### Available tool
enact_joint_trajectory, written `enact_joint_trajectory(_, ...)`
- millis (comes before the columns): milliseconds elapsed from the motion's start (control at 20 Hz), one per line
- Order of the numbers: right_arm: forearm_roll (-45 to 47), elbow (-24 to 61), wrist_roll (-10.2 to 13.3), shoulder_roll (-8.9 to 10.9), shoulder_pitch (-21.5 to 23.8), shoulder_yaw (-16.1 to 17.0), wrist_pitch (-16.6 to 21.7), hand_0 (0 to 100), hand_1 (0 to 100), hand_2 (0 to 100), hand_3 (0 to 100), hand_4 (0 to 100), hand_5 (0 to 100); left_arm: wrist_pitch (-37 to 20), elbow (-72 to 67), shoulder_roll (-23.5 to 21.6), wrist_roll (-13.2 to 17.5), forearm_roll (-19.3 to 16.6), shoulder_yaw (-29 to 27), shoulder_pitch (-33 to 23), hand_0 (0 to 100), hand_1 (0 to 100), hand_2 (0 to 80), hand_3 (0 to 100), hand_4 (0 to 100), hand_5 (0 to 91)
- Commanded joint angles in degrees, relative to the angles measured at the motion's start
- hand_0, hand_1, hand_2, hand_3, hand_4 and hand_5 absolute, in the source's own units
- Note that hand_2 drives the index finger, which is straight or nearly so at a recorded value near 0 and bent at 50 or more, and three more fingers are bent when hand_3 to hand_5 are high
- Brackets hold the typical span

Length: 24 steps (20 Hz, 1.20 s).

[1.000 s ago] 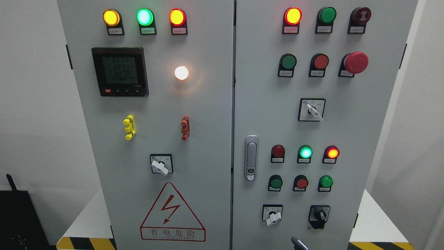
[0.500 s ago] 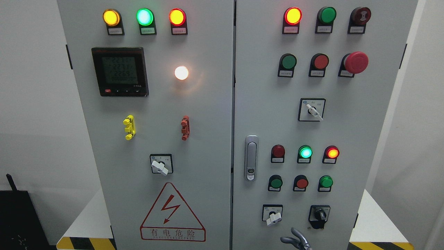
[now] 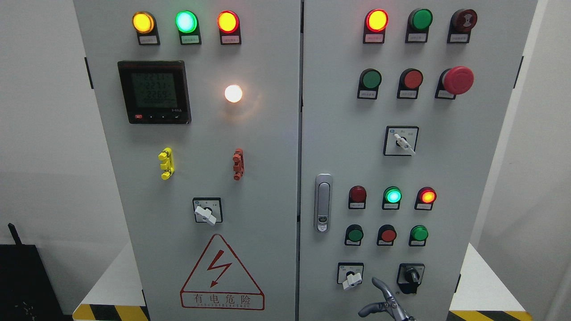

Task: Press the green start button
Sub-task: 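Raise the right hand toward the lower row of push buttons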

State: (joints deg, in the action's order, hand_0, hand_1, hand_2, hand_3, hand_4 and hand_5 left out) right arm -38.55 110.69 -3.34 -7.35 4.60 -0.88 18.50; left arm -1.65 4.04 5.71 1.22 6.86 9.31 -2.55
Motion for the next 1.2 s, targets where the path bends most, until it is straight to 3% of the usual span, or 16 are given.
enact_joint_trajectory(0,-9.0,-1.4,1.7,-0.12,-2.7,2.0,0.4,57,30,0,56,56,43,0.0,0.0,0.0,0.0,0.0,0.0,0.0,12,56,0.0,0,0,0.0)
enact_joint_trajectory(250,-13.5,-1.7,2.0,-0.12,-4.5,2.4,0.2,58,27,0,57,59,47,0.0,0.0,0.0,0.0,0.0,0.0,0.0,12,56,0.0,0,0,0.0)
enact_joint_trajectory(650,-21.4,-2.6,5.0,-0.21,-7.2,3.9,-0.7,56,27,0,57,60,52,0.0,0.0,0.0,0.0,0.0,0.0,0.0,12,56,0.0,0,0,0.0)
enact_joint_trajectory(1150,-23.0,-4.4,4.9,-0.21,-9.7,3.7,-1.1,55,29,0,58,60,52,0.0,0.0,0.0,0.0,0.0,0.0,0.0,12,56,0.0,0,0,0.0)
